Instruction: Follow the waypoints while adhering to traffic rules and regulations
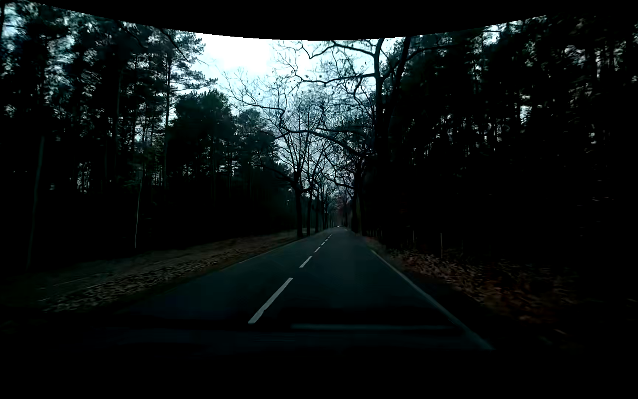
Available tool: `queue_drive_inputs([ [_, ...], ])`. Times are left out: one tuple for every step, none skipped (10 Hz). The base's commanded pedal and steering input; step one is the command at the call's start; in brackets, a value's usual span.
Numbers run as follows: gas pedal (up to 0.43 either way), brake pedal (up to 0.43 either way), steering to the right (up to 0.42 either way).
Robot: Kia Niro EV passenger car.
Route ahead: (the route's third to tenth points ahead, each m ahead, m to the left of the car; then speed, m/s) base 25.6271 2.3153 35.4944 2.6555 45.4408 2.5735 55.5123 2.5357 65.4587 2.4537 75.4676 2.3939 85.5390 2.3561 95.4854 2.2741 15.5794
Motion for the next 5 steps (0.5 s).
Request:
queue_drive_inputs([
  [0.189, 0.0, 0.001],
  [0.189, 0.0, 0.001],
  [0.189, 0.0, 0.001],
  [0.177, 0.0, 0.002],
  [0.177, 0.0, 0.002],
])
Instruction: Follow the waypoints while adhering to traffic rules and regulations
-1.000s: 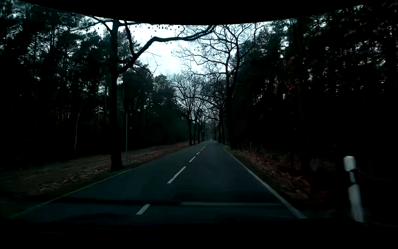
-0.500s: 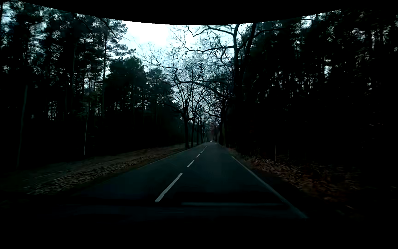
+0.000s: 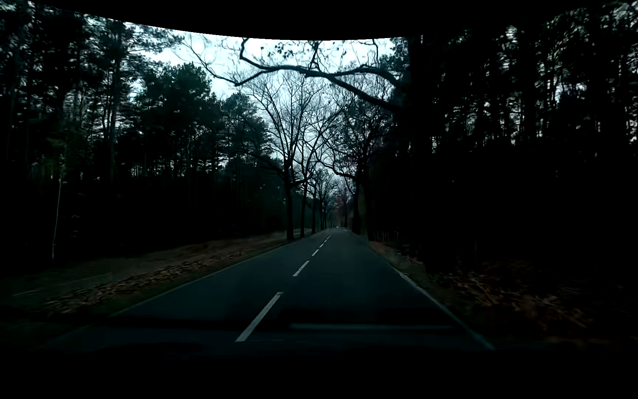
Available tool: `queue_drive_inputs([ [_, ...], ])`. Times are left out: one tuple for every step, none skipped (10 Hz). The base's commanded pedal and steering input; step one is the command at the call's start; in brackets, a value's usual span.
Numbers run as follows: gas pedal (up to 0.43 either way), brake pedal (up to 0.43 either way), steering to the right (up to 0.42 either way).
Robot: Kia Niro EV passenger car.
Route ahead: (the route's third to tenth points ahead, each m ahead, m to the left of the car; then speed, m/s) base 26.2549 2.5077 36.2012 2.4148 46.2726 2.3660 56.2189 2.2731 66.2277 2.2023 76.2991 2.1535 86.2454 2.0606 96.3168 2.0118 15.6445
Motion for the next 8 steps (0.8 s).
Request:
queue_drive_inputs([
  [0.177, 0.0, 0.002],
  [0.177, 0.0, 0.002],
  [0.177, 0.0, 0.002],
  [0.177, 0.0, 0.002],
  [0.177, 0.0, 0.002],
  [0.169, 0.0, 0.002],
  [0.157, 0.0, 0.002],
  [0.157, 0.0, 0.002],
])
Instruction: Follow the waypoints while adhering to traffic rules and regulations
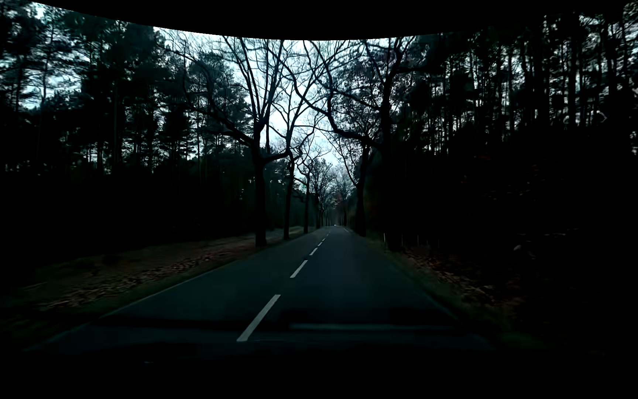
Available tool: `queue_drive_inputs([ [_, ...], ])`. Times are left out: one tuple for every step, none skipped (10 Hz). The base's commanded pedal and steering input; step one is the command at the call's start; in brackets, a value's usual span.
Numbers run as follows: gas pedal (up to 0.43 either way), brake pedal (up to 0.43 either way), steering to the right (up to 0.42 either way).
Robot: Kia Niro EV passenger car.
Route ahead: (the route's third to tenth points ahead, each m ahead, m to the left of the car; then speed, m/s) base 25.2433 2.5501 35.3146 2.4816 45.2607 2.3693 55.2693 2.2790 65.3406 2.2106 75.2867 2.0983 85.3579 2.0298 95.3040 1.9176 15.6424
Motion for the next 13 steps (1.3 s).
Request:
queue_drive_inputs([
  [0.157, 0.0, 0.002],
  [0.157, 0.0, 0.002],
  [0.157, 0.0, 0.002],
  [0.157, 0.0, 0.002],
  [0.157, 0.0, 0.002],
  [0.157, 0.0, 0.0],
  [0.157, 0.0, 0.0],
  [0.157, 0.0, 0.0],
  [0.157, 0.0, 0.0],
  [0.157, 0.0, 0.0],
  [0.157, 0.0, 0.0],
  [0.157, 0.0, 0.0],
  [0.157, 0.0, 0.0],
])
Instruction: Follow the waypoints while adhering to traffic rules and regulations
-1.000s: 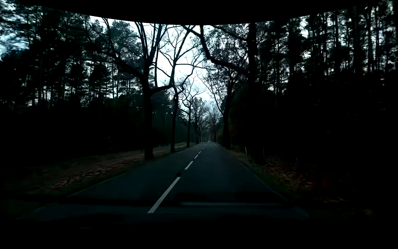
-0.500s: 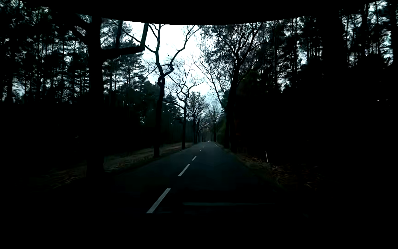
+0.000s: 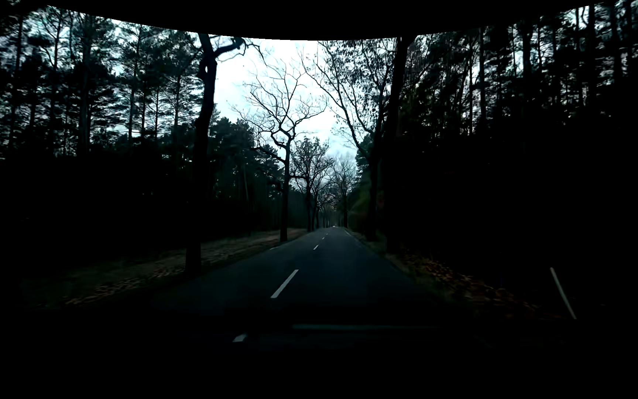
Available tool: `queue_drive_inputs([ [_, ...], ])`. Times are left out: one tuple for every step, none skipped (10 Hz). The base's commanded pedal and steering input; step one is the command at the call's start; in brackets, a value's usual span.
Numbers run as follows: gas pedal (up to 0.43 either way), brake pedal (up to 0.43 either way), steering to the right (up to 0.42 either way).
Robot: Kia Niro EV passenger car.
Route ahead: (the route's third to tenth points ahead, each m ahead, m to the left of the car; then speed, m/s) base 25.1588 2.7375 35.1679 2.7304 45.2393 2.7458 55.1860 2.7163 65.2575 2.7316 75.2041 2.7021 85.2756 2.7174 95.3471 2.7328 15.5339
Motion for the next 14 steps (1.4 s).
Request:
queue_drive_inputs([
  [0.157, 0.0, 0.0],
  [0.157, 0.0, 0.0],
  [0.157, 0.0, 0.0],
  [0.157, 0.0, 0.0],
  [0.157, 0.0, 0.0],
  [0.157, 0.0, 0.0],
  [0.157, 0.0, 0.0],
  [0.157, 0.0, 0.0],
  [0.157, 0.0, 0.0],
  [0.157, 0.0, 0.0],
  [0.157, 0.0, -0.001],
  [0.169, 0.0, -0.002],
  [0.169, 0.0, -0.002],
  [0.177, 0.0, -0.002],
])
